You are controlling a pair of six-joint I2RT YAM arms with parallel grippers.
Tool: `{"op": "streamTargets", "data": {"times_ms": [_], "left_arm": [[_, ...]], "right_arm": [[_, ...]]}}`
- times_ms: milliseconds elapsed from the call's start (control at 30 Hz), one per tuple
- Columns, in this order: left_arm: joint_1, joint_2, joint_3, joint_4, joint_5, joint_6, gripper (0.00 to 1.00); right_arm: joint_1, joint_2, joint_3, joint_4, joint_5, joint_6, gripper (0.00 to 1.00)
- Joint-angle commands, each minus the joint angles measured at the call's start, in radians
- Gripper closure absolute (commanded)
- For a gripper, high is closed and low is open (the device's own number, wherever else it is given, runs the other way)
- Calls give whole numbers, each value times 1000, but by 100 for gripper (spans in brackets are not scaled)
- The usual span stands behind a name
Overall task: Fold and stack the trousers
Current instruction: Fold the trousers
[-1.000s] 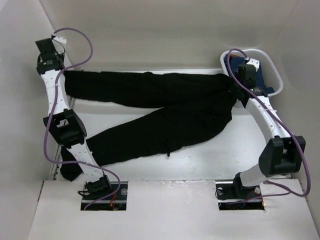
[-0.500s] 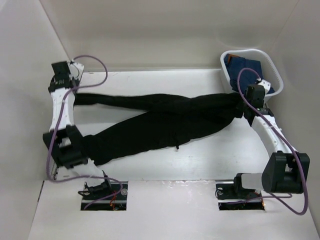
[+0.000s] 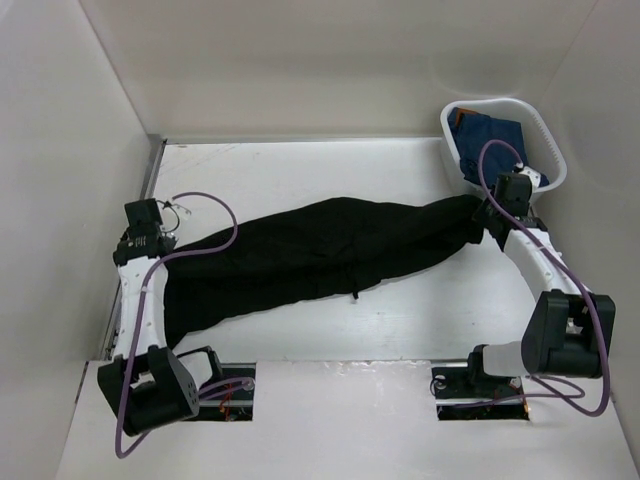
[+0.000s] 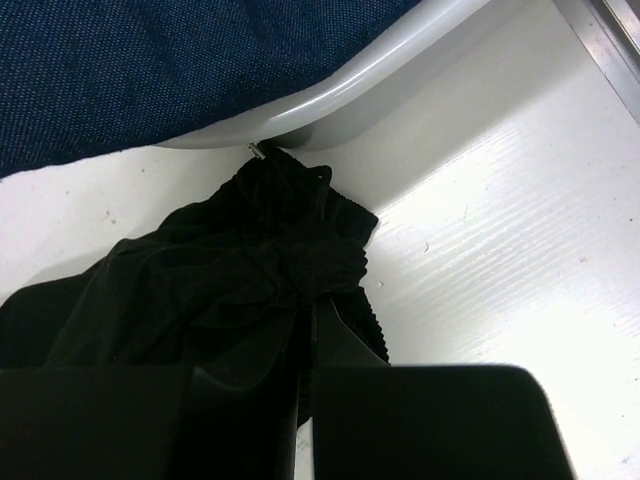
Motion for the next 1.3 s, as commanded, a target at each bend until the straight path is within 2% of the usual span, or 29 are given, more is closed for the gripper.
{"op": "streamTargets", "data": {"times_ms": [0,233,333,400,467,600,700,833,967,1033,1100,1200,1267], "left_arm": [[6,-85,-22,-38,-35,31,97],[69,-194,-11,-112,-49,88,97],[63,-223,-22,-182,-45,92,96],[43,-249,-71,-257,-37,101,92],[26,-269,-105,-313,-37,106,86],[3,-303,-102,-443,-22,103,68],[-1,-300,-62,-563,-5,108,59],[11,-272,44,-660,23,143,55],[75,-211,122,-577,50,189,46],[103,-157,99,-468,82,181,43],[106,-97,52,-350,110,164,41],[114,8,-26,-148,97,177,39],[105,85,-48,-50,95,180,40]], "right_arm": [[-18,-16,-2,31,-2,16,99],[-75,-41,-63,19,4,24,98],[-92,-36,-75,12,5,32,88],[-92,-33,-77,5,7,33,80],[-93,-33,-78,-15,7,38,62],[-119,-94,-111,-18,39,47,43],[-135,-165,-124,-18,67,52,41],[-130,-261,-123,-37,116,41,41],[-130,-353,-123,-70,200,30,38],[-113,-369,-138,-74,199,38,31],[-98,-390,-158,-78,171,62,30],[-32,-410,-175,-11,58,69,41],[72,-336,-126,2,-39,6,51]]}}
